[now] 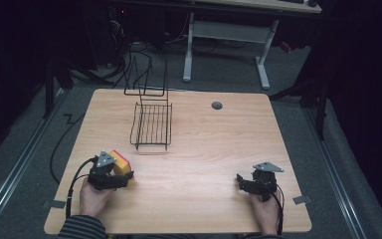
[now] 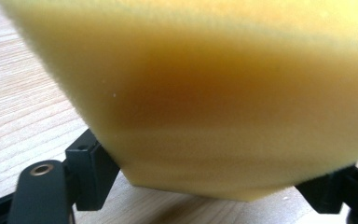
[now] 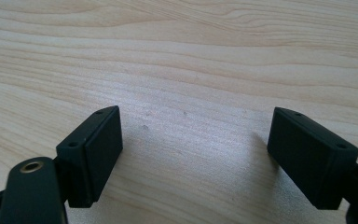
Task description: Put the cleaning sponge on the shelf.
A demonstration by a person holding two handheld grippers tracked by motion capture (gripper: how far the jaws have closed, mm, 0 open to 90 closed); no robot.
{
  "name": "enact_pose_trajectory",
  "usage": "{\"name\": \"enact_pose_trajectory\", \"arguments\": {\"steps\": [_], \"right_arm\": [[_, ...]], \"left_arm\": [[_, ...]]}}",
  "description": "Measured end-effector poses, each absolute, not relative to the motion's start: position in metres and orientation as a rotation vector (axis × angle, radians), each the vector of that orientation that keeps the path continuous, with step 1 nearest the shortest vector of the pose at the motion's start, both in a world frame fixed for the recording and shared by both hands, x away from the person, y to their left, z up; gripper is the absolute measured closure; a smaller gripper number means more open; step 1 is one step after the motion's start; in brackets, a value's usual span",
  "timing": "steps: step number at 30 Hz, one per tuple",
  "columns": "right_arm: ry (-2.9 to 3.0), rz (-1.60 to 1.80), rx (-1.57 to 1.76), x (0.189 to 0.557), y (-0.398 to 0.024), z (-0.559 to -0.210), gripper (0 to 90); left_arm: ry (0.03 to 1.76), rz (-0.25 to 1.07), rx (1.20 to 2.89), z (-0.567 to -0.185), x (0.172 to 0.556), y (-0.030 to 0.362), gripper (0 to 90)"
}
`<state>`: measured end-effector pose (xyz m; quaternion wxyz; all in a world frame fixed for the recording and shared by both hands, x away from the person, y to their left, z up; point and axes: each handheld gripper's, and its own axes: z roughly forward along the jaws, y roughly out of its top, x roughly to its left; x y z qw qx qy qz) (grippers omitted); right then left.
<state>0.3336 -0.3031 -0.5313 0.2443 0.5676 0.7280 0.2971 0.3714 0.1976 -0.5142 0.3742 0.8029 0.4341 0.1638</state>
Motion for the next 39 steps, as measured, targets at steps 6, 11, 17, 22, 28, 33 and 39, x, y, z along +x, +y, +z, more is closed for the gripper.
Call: {"name": "enact_pose_trajectory", "arguments": {"steps": [6, 11, 17, 22, 28, 33, 39], "right_arm": [[1.988, 0.811, 1.550, 0.334, -0.303, -0.531, 18.1], [1.988, 0.811, 1.552, 0.334, -0.303, -0.531, 18.1], [1.988, 0.811, 1.552, 0.334, -0.303, -0.531, 18.1], [1.988, 0.811, 1.550, 0.334, -0.303, -0.531, 18.1], [1.988, 0.811, 1.550, 0.334, -0.303, -0.531, 18.1], [1.988, 0.811, 1.552, 0.334, -0.303, -0.531, 18.1], [1.987, 0.812, 1.550, 0.334, -0.303, -0.531, 18.1]], "left_arm": [[1.110, 0.415, 2.056, -0.514, 0.371, 0.198, 21.8], [1.100, 0.403, 2.037, -0.511, 0.369, 0.199, 22.1], [1.075, 0.396, 2.041, -0.506, 0.367, 0.197, 22.2], [1.062, 0.395, 2.047, -0.502, 0.366, 0.195, 22.2], [1.063, 0.382, 2.035, -0.500, 0.365, 0.195, 22.2], [1.062, 0.385, 2.021, -0.498, 0.363, 0.196, 22.2], [1.052, 0.392, 2.024, -0.492, 0.362, 0.195, 22.1]]}}
